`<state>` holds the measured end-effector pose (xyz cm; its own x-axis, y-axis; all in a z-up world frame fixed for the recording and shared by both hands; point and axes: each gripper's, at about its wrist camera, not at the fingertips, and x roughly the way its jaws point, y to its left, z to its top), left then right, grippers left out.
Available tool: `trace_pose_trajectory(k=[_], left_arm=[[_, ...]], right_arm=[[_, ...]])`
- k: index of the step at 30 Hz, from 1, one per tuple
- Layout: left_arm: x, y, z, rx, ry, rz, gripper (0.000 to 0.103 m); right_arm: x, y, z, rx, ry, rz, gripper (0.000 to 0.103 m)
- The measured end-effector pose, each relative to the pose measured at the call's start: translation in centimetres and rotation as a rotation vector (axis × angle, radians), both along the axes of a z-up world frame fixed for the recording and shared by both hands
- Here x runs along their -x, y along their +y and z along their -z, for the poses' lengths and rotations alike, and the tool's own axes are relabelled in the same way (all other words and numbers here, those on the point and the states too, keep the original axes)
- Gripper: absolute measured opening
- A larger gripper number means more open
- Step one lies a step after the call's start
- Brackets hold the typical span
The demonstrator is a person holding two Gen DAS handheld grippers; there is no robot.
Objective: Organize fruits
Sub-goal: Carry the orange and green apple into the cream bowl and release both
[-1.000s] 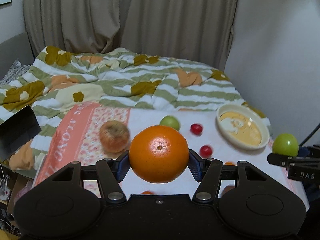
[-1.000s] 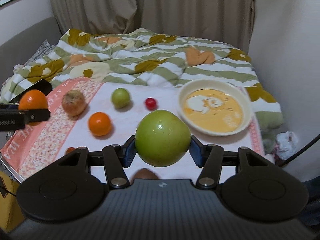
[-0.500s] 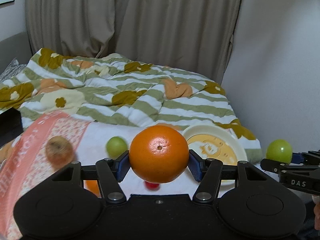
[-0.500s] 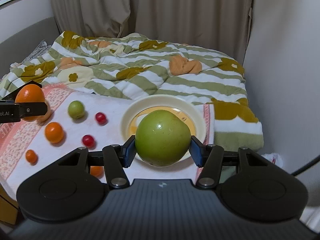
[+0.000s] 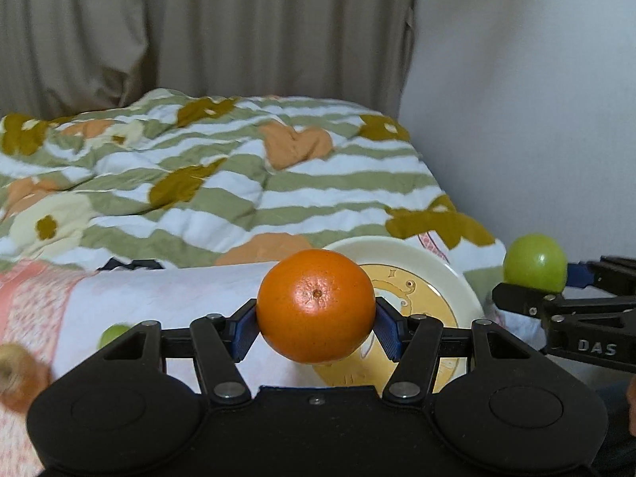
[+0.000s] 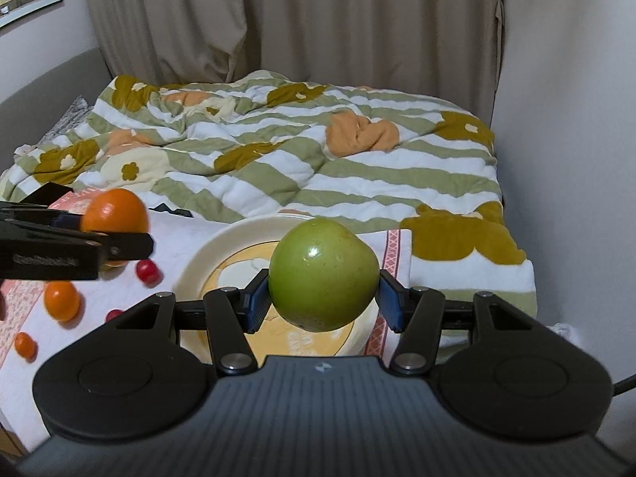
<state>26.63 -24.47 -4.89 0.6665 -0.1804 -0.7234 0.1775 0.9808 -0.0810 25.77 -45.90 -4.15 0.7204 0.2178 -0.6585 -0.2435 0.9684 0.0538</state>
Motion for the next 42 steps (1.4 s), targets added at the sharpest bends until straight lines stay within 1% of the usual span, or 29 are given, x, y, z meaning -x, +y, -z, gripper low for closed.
trace_pose_trajectory(k=[5,8,10,14,19,20,21,22,23,24,27,33,39,42], left_arm=[[-3.2,-1.9,2.6,-0.038,0.029,0.078,0.064],[-4.6,-3.3,3.9,-0.096,0.035,0.121,0.064],[-5.4,-4.1,4.7,-0.126,0.036,0.153,0.064],[-6.5,-5.4,6.2,-0.160,0.044,0.210,0.064],[-7.2,-6.3,7.3,-0.192,0.036,0.246,0.065],[-7.2,-6.5,7.4,-0.201,0.029,0.249,0.065],[-7.1,-6.6,7.3,-0.211,0.015,0.253,0.074],[-6.9,-6.7,7.0,-0.222,-0.013,0.260,0.093],[-6.6,-6.7,6.6,-0.224,-0.035,0.264,0.101],[-6.3,-6.5,6.2,-0.218,-0.058,0.268,0.103],[-6.0,-6.0,5.6,-0.202,-0.048,0.272,0.103],[-5.3,-3.7,4.7,-0.159,-0.015,0.226,0.103],[-4.6,-1.9,3.7,-0.136,0.009,0.187,0.103],[-4.3,-1.2,3.2,-0.130,0.012,0.166,0.103]], right_arm=[[-1.5,-0.5,1.5,0.003,0.023,0.040,0.071],[-2.1,-1.0,2.3,-0.006,0.039,0.073,0.071],[-2.3,-1.4,2.7,-0.013,0.045,0.095,0.071],[-2.6,-2.0,3.4,-0.019,0.063,0.143,0.071],[-2.8,-2.6,3.9,-0.015,0.081,0.173,0.071],[-2.8,-2.8,3.9,-0.014,0.083,0.178,0.071],[-2.8,-2.9,3.9,-0.012,0.083,0.181,0.071],[-2.9,-3.0,3.9,-0.010,0.083,0.185,0.071],[-2.8,-3.0,3.9,-0.008,0.082,0.188,0.071],[-2.8,-3.1,3.8,-0.006,0.081,0.190,0.071],[-2.9,-3.2,3.4,-0.006,0.074,0.192,0.071],[-3.7,-2.2,3.0,0.012,0.067,0.152,0.071],[-5.1,-0.3,3.6,0.022,0.083,0.088,0.071],[-6.0,0.9,4.5,0.048,0.097,0.040,0.071]])
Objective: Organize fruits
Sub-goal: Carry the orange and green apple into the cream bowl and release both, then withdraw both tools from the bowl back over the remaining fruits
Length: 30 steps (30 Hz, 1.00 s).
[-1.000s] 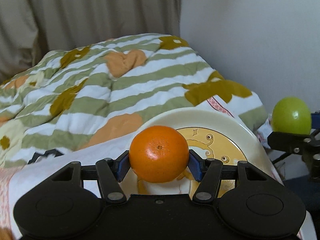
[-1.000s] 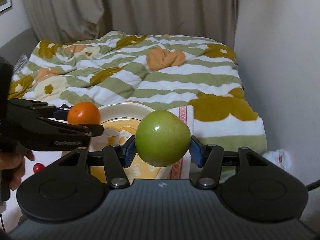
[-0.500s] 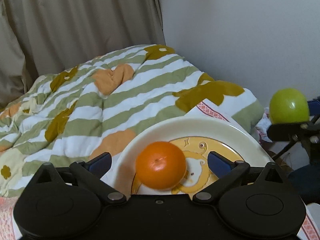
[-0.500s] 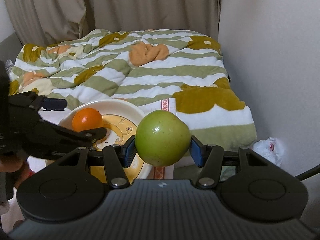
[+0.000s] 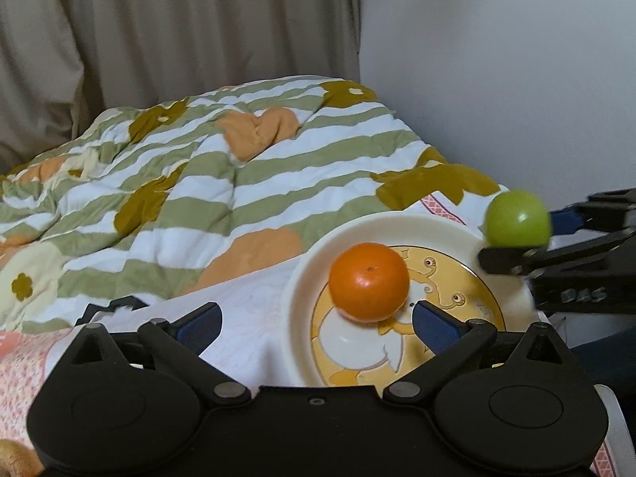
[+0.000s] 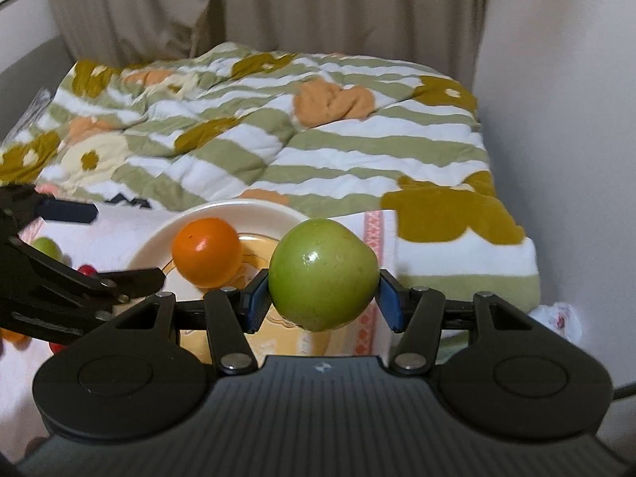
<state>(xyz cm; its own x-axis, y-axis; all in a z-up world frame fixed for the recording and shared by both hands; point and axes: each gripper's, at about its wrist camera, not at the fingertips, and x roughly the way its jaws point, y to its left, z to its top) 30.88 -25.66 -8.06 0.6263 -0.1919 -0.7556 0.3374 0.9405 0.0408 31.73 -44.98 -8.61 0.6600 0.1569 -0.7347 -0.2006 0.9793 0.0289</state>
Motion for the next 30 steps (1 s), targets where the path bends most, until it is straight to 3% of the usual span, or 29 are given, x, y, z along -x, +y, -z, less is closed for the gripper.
trace_pose_trajectory(k=[18,19,21,22,30], left_arm=[[0.5,2.7,-0.2,0.000,0.018,-0.079,0.103],[0.6,2.7,-0.2,0.000,0.019,-0.081,0.103],[0.7,2.7,-0.4,-0.003,0.018,-0.084,0.103],[0.8,2.7,-0.5,-0.005,0.015,-0.085,0.103],[1.9,2.8,-1.5,-0.003,-0.002,-0.094,0.103]], right_arm=[[-2.6,3.5,4.0,0.093,0.053,-0.124,0.072],[-2.6,3.4,3.9,0.092,0.046,-0.125,0.074],[-2.3,3.5,3.3,0.088,0.006,-0.126,0.098],[-2.1,3.5,3.0,0.087,-0.013,-0.123,0.103],[-1.1,2.9,1.5,0.080,-0.044,-0.102,0.103]])
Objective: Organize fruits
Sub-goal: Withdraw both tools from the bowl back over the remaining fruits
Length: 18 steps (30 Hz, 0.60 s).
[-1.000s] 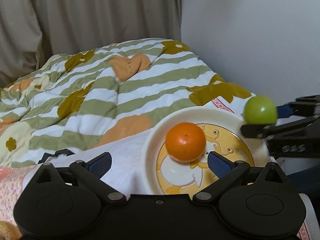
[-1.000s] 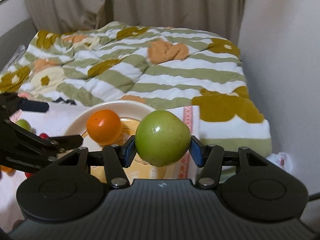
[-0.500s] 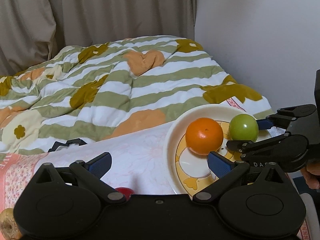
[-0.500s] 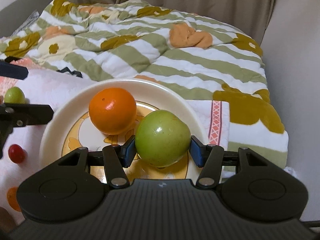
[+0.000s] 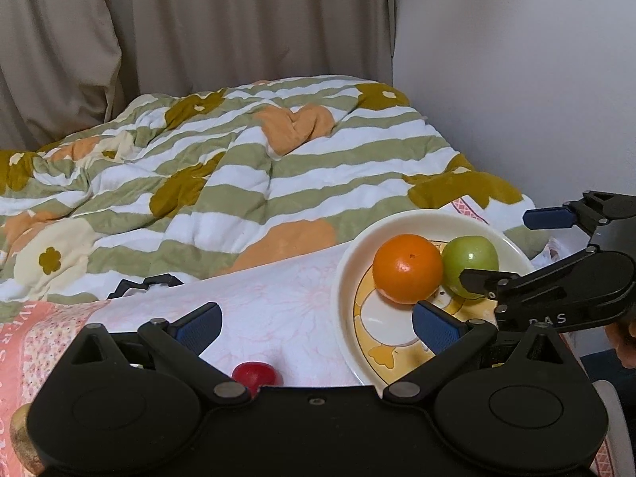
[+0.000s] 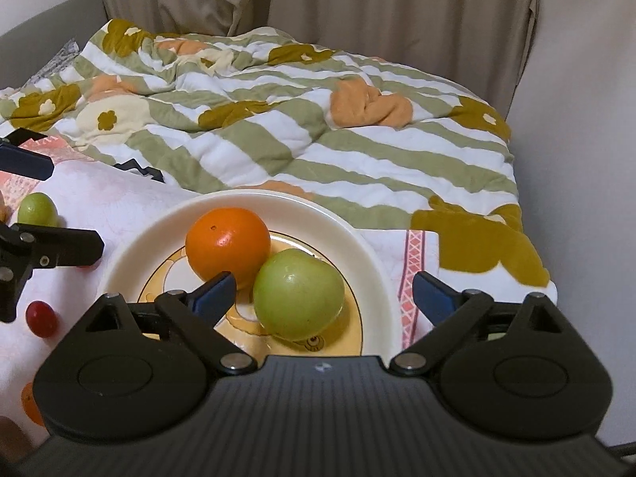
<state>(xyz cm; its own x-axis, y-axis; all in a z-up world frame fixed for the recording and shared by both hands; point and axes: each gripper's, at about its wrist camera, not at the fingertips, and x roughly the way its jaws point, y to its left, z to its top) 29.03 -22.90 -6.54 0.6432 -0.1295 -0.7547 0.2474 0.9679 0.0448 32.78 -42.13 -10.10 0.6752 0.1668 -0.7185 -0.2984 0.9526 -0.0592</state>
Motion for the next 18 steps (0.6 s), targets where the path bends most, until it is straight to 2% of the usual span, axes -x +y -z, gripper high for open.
trace_pose_trajectory(k=[9,18], left_arm=[[2.7,0.0,-2.7,0.010,-0.060,-0.026,0.103],[8.6,1.7,-6.6,0.047,-0.160,-0.106,0.103]], right_arm=[[3.7,-1.4,-3.5,-0.039,-0.033,0.021,0.103],[8.2,-1.3,-8.0,-0.061,-0.073,-0.018,0.103]])
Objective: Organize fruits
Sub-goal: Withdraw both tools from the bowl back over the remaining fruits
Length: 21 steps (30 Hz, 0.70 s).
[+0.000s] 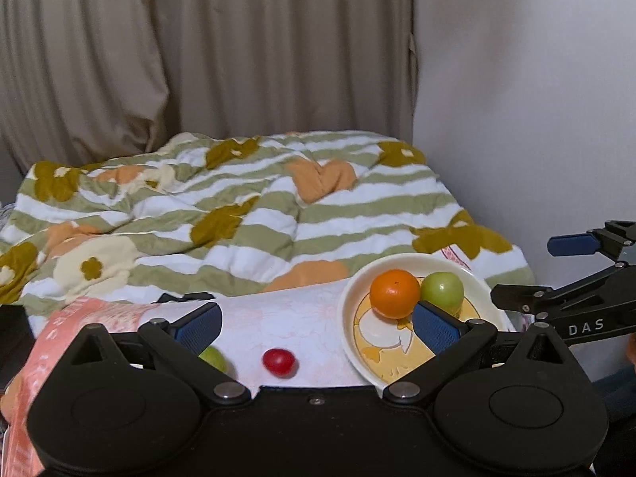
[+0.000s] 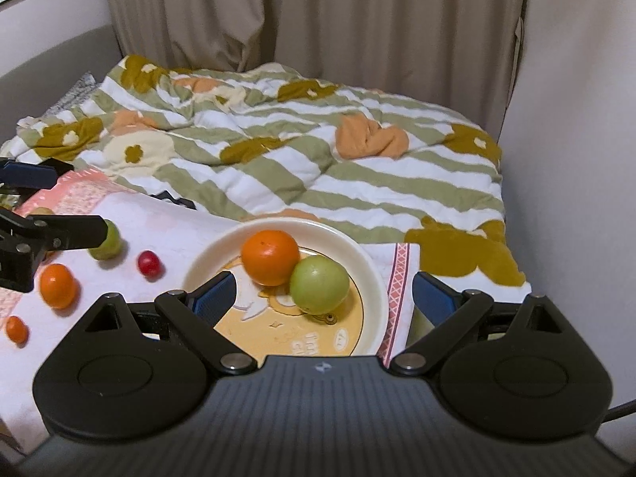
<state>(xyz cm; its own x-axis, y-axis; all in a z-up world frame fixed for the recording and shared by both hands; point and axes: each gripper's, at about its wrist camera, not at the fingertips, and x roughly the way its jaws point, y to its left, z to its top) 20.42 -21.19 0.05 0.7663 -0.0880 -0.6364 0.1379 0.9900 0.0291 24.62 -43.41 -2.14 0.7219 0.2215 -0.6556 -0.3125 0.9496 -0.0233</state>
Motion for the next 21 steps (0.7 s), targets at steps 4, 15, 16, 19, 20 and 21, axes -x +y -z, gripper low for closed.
trace_pose_trajectory(k=[4,15,16,19,20,21], left_arm=[[2.6,1.2,-1.2,0.009,-0.022,-0.039,0.103],[9.7,6.5,-1.9,0.034,-0.049,-0.107,0.103],[10.1,7.0,-1.9,0.033,-0.052,-0.107,0.103],[11.6,8.9,-1.6,0.026,-0.064,-0.098,0.103],[12.0,9.4,-1.4,0.025,-0.067,-0.092,0.103],[12.4,9.8,-1.3,0.023,-0.071,-0.084,0.103]], right_arm=[[2.1,0.7,-1.6,-0.010,0.004,-0.022,0.103],[8.7,3.9,-3.5,-0.030,-0.006,-0.004,0.103],[9.6,4.4,-3.5,-0.032,-0.009,0.006,0.103],[11.6,5.7,-3.6,-0.041,0.001,0.049,0.103],[12.3,6.2,-3.5,-0.044,0.002,0.062,0.103],[13.0,6.7,-3.5,-0.044,0.002,0.076,0.103]])
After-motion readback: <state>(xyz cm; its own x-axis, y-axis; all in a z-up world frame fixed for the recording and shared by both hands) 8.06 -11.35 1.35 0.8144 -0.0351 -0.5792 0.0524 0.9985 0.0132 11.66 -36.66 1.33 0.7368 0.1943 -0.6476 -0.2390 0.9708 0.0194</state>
